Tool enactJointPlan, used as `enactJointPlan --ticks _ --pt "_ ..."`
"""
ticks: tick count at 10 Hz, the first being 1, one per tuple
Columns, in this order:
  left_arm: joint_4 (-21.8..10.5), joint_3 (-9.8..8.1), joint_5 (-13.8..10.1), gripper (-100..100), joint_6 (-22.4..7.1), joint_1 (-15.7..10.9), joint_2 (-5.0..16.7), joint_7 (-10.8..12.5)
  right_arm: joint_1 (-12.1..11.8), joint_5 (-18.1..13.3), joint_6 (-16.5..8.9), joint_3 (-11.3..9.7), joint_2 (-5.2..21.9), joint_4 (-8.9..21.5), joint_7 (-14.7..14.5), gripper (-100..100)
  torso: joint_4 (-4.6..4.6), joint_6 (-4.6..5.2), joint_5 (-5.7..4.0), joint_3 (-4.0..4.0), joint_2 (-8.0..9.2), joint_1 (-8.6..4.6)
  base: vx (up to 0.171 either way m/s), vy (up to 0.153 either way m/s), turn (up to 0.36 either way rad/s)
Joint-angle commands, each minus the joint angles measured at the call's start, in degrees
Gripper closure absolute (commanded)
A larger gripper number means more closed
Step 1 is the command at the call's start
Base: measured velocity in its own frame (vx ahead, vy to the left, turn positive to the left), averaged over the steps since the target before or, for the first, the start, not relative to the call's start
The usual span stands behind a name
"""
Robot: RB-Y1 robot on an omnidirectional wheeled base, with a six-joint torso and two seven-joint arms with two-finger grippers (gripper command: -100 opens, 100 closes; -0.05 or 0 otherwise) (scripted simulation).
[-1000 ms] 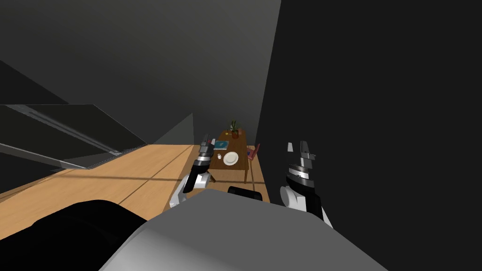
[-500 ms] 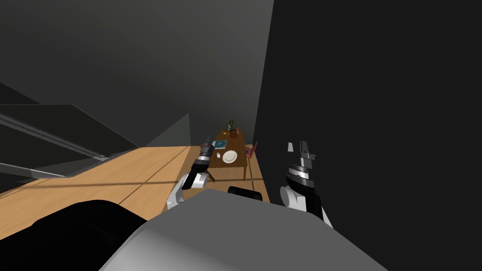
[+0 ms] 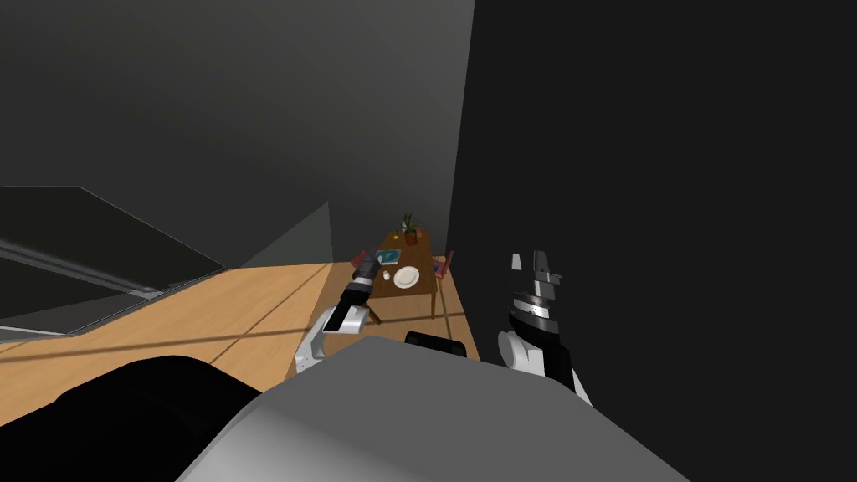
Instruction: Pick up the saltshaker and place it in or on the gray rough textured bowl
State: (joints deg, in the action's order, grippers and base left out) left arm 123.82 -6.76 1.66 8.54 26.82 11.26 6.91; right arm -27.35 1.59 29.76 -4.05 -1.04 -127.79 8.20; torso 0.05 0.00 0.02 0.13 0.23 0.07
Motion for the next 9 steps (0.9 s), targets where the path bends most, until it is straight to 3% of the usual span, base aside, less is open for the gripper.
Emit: enactJointPlan --ticks 1,9 --pt "-0.7 -0.43 -0.3 -100 -2.0 -0.5 0.5 0.1 0.0 0.0 0.0 0.0 0.0 0.0 0.0 0 0.0 0.0 0.0 0.0 0.0 0.0 -0.059 0.011 -0.073" --pt "-5.1 -2.1 -1.7 -100 -14.0 -1.8 2.0 -0.4 0.0 0.0 0.0 0.0 0.0 0.0 0.0 0 0.0 0.01 0.01 -0.02 -0.04 0.03 -0.059 0.014 -0.124"
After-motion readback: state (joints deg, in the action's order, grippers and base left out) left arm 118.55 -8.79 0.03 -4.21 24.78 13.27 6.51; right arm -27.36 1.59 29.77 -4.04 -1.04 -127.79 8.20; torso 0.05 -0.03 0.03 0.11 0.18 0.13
